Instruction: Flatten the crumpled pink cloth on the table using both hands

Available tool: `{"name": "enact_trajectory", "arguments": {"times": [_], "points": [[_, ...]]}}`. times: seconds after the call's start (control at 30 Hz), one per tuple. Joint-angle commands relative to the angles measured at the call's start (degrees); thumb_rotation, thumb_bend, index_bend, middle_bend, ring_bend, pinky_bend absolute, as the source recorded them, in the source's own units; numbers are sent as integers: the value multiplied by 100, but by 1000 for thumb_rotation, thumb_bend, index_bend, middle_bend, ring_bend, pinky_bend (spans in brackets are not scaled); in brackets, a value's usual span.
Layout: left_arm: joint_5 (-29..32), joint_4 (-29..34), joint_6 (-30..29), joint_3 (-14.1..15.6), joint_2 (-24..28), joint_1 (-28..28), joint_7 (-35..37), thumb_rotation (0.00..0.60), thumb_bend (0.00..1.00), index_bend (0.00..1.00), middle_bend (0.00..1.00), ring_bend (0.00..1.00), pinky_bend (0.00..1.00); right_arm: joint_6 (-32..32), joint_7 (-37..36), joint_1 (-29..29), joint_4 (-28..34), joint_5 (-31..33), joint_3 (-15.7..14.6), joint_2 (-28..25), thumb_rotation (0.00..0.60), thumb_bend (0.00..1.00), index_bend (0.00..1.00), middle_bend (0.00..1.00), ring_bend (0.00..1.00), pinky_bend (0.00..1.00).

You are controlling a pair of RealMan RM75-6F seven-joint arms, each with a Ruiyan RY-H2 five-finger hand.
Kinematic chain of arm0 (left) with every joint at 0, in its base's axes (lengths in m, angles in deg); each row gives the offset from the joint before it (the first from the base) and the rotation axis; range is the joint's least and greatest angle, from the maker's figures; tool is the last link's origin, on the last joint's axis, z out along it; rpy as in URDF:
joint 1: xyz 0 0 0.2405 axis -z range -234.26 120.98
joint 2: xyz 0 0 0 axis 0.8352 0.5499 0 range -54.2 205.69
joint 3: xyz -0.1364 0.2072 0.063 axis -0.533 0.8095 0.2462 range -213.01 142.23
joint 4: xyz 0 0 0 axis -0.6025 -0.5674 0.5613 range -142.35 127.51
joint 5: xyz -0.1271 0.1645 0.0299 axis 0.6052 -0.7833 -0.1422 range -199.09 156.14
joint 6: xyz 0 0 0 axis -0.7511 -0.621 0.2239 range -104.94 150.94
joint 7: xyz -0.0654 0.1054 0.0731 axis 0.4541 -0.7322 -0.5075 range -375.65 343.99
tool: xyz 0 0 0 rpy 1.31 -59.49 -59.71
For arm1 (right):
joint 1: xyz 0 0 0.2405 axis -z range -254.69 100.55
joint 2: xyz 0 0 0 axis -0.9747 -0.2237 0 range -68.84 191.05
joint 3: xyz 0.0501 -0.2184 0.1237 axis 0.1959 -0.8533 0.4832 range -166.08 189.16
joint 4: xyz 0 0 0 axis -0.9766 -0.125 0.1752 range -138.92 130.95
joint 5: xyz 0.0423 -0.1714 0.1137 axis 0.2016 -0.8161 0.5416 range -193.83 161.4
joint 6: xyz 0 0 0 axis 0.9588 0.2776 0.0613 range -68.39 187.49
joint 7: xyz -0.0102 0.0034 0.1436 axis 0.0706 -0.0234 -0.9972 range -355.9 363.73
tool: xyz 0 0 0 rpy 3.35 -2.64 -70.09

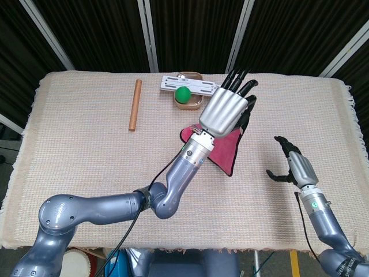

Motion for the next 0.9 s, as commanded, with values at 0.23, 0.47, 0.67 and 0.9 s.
{"name": "enact_trajectory", "arguments": {"times": [0.23, 0.47, 0.67, 0.9], "points": [[-139, 70, -168, 169, 75, -187, 263, 600, 496, 613, 211, 0, 0, -122, 151, -247, 74, 178, 52, 284, 600, 299, 0, 0, 0, 0], [-119, 225, -256, 201, 186, -273, 248, 600, 496, 613, 211, 0, 0, -148, 445, -439, 418, 348, 38, 482, 600, 299, 0, 0, 0, 0], [-73, 385, -319, 254, 261, -361, 214, 600, 496, 613, 210, 0, 0, -170, 655, -688, 456, 782, 128, 790, 600, 299, 0, 0, 0, 0], [-75, 531, -355, 329, 349, -469, 267, 600, 495, 613, 210, 0, 0, -141, 1029, -1033, 203, 1268, 202, 1210, 600, 299, 0, 0, 0, 0]]}}
